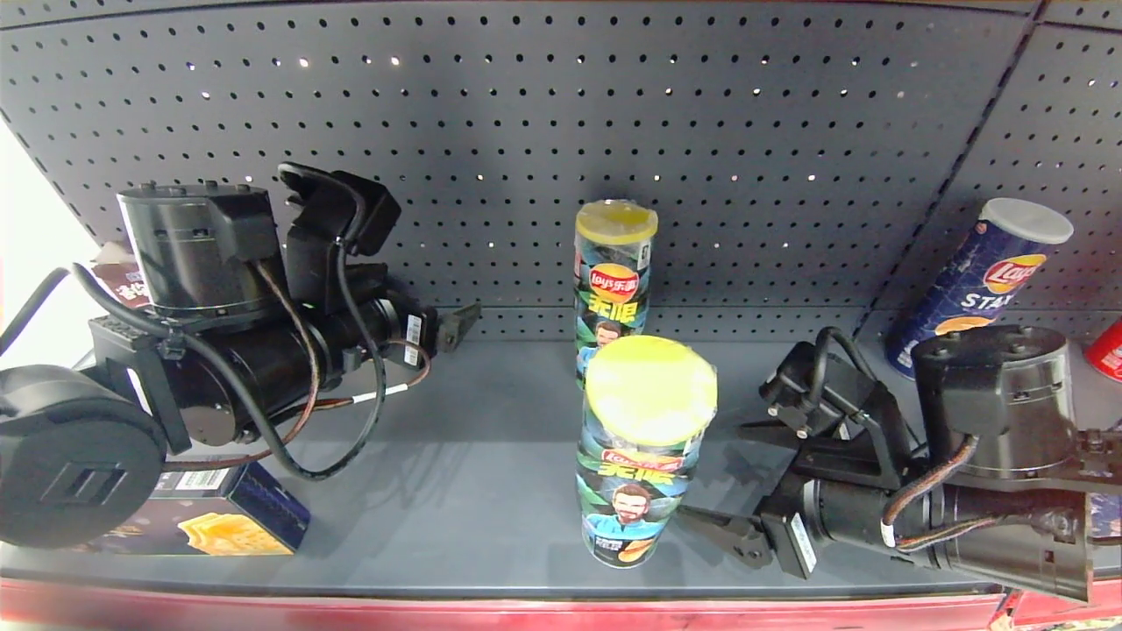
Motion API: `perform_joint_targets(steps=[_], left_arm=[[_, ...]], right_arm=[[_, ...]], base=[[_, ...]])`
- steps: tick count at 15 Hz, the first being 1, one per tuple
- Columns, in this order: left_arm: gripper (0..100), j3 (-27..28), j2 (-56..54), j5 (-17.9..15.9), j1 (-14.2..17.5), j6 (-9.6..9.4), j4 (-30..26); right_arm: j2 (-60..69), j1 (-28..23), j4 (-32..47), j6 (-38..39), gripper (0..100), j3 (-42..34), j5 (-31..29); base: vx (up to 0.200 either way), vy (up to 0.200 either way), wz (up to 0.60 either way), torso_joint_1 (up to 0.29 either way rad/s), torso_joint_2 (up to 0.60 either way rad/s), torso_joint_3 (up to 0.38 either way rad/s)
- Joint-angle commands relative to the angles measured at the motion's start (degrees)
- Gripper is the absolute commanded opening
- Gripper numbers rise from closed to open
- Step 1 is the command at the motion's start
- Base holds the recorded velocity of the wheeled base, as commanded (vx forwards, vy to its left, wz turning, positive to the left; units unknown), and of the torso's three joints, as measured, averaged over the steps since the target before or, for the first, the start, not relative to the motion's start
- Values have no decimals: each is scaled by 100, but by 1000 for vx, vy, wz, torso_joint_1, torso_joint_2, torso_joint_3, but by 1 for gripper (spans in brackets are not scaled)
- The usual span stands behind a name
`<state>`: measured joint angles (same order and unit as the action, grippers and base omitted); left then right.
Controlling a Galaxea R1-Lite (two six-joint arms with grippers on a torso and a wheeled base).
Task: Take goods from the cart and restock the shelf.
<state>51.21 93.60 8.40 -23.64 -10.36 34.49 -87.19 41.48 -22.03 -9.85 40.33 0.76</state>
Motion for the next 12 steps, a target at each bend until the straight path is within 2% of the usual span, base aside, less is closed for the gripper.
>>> perform_joint_targets(steps=[1, 6, 8, 10, 12], left_arm=[[100, -6, 0, 4, 17, -1, 5], [100, -120, -237, -5, 35, -10, -21], [100, -340, -1177, 4, -9, -10, -320], [100, -736, -2012, 21, -62, -10, -619], [100, -1474, -3155, 65, -352, -18, -759]], right_arm=[[-88, 18, -21, 1, 100, 63, -5], [457, -123, -100, 18, 100, -122, -23], [1389, -387, -109, 27, 100, -412, -23], [2118, -448, -117, 27, 100, -789, -32], [3041, -457, -91, -26, 100, -1378, -40]], base=[[0, 0, 0, 0, 0, 0], [0, 0, 0, 0, 0, 0], [0, 0, 0, 0, 0, 0], [0, 0, 0, 0, 0, 0], [0, 0, 0, 0, 0, 0]])
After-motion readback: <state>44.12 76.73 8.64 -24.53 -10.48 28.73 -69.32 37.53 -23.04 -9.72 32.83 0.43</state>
